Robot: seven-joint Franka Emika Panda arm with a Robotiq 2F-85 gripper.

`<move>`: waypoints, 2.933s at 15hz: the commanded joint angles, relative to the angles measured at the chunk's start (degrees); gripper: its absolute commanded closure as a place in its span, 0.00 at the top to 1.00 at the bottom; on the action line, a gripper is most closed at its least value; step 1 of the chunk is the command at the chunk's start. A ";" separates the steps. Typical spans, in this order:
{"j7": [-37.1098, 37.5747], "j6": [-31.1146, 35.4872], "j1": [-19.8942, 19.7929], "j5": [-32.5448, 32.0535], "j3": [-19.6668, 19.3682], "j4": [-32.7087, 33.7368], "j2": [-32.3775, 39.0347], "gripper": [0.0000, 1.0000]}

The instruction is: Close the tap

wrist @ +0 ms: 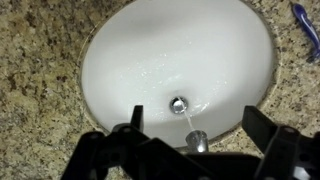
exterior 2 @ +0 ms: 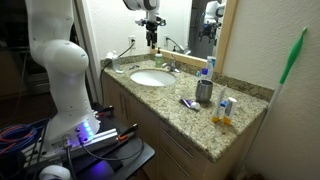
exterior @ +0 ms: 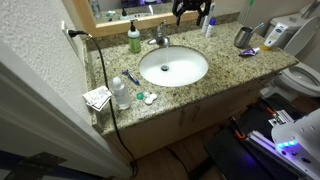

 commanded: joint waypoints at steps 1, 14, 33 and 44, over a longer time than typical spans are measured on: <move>-2.11 5.97 -0.53 -1.33 -2.44 4.09 7.38 1.00; -4.01 8.37 2.64 -1.08 -5.92 16.41 19.79 1.00; -10.31 20.21 2.79 -0.95 -6.97 24.59 27.94 1.00; -8.03 20.61 4.14 -2.46 -9.31 24.70 27.14 0.32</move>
